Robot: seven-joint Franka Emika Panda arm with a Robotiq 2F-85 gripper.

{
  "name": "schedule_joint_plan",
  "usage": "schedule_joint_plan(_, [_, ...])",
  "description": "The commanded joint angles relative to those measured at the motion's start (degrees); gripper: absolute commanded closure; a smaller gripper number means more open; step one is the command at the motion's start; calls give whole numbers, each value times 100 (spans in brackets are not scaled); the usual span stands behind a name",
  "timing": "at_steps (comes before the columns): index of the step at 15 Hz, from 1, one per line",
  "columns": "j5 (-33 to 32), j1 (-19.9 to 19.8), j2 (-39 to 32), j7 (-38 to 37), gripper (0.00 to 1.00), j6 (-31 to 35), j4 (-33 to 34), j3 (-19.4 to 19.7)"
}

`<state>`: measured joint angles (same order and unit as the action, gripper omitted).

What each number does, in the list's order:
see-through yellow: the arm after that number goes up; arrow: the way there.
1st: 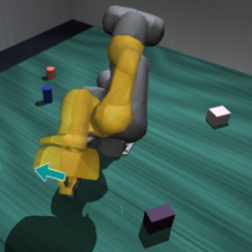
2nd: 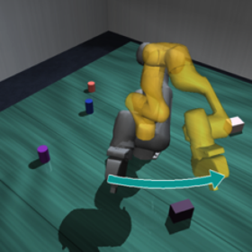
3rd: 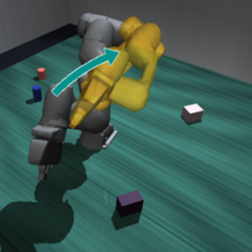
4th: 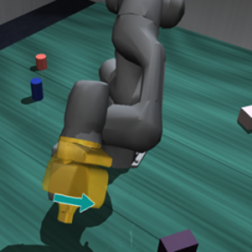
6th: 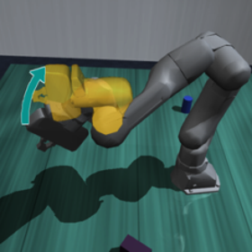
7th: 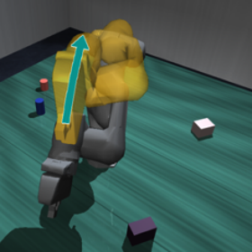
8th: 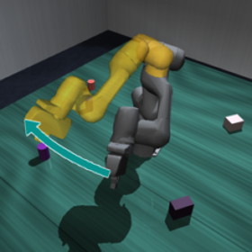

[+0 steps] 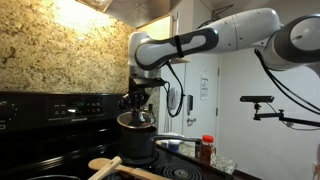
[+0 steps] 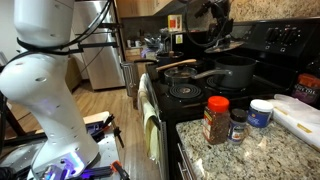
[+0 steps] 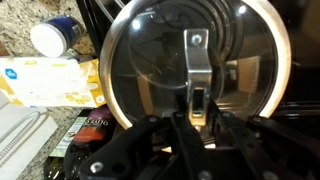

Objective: Put the lid on the pot

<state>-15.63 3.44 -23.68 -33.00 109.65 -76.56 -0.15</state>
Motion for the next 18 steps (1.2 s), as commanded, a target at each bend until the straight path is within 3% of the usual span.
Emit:
schedule_joint_plan(1, [197, 126, -301, 148, 95, -429, 648, 172])
schedule_joint_plan(3, [244, 148, -392, 155, 95, -518, 809, 204])
schedule_joint_plan(4, [122, 186, -247, 39, 95, -252, 418, 252])
schedule_joint_plan(5, [122, 199, -271, 38, 78, -258, 445, 269])
schedule_joint_plan(6, [118, 215, -286, 36, 78, -257, 437, 291])
schedule_joint_plan(7, [115, 226, -301, 34, 95, -257, 433, 304])
schedule_joint_plan(18, [1084, -247, -396, 90, 95, -519, 954, 537])
